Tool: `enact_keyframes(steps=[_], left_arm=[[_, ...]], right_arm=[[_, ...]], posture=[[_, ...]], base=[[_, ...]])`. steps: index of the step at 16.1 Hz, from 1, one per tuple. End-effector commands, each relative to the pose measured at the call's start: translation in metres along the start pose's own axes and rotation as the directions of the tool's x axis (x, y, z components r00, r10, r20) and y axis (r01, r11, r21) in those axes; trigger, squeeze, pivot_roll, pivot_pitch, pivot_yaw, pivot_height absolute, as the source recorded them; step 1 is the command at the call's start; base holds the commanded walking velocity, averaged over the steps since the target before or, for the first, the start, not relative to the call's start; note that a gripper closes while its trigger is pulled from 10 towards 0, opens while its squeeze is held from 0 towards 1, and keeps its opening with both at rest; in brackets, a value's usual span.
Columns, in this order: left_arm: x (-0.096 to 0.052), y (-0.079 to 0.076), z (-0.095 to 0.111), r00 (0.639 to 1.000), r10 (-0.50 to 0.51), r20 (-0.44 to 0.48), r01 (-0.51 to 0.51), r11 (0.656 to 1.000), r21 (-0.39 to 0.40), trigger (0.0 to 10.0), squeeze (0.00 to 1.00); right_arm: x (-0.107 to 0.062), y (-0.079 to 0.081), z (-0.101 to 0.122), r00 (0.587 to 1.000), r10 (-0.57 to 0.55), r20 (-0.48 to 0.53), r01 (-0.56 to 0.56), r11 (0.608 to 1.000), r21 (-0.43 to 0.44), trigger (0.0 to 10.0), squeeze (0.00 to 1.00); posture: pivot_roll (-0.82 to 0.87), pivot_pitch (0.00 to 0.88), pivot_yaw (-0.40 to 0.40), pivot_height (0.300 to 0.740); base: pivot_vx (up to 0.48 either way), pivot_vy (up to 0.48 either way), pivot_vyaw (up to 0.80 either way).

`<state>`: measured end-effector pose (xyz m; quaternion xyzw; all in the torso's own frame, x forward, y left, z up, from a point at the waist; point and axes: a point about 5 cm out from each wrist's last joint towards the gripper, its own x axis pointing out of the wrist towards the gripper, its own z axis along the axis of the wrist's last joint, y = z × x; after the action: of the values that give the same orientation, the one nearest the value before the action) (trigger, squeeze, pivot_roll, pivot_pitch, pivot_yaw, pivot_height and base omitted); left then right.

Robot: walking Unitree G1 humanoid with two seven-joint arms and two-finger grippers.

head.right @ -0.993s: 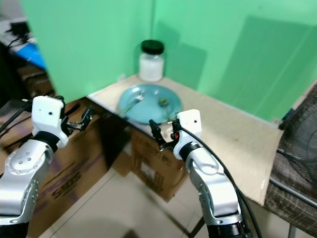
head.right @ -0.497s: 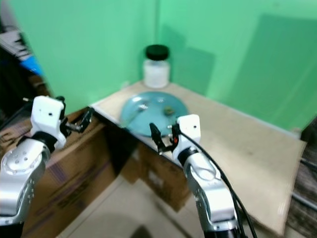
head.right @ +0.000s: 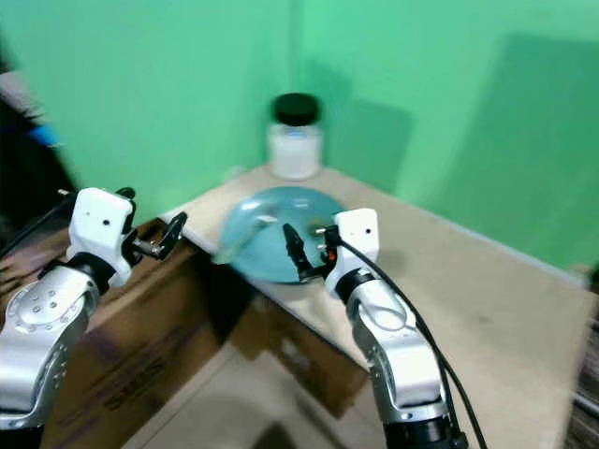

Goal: Setting the table

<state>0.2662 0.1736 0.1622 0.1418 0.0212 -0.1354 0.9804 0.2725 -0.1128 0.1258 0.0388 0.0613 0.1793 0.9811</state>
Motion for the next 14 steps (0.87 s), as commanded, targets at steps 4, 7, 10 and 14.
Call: enact_keyframes(steps=[4, 7, 10, 14], left_arm=[[0.002, -0.005, 0.002, 1.000, -0.027, 0.001, 0.027, 1.000, 0.008, 10.0, 0.00], [0.003, -0.007, 0.002, 0.999, -0.034, 0.001, 0.034, 0.999, 0.008, 10.0, 0.00], [0.003, -0.008, 0.001, 0.999, -0.047, -0.004, 0.048, 0.999, 0.011, 10.0, 0.00], [0.008, -0.007, -0.006, 0.993, -0.110, -0.052, 0.111, 0.994, 0.012, 10.0, 0.00]], right_arm=[[0.006, -0.009, 0.003, 0.999, -0.025, -0.026, 0.024, 0.998, -0.057, 10.0, 0.00], [0.006, -0.014, 0.005, 0.999, -0.035, -0.034, 0.036, 0.999, 0.033, 10.0, 0.00], [0.004, -0.010, 0.005, 0.999, -0.004, -0.037, 0.005, 1.000, 0.006, 10.0, 0.00], [0.006, -0.021, 0.000, 0.993, -0.055, -0.103, 0.055, 0.998, 0.005, 10.0, 0.00]], posture=[[0.14, 0.000, 0.028, 0.740], [0.14, 0.000, 0.025, 0.740], [0.13, 0.000, 0.025, 0.740], [0.13, 0.000, 0.020, 0.740]], base=[[0.352, 0.000, 0.00], [0.352, 0.000, 0.00], [0.349, 0.000, 0.00], [0.083, 0.000, 0.00]])
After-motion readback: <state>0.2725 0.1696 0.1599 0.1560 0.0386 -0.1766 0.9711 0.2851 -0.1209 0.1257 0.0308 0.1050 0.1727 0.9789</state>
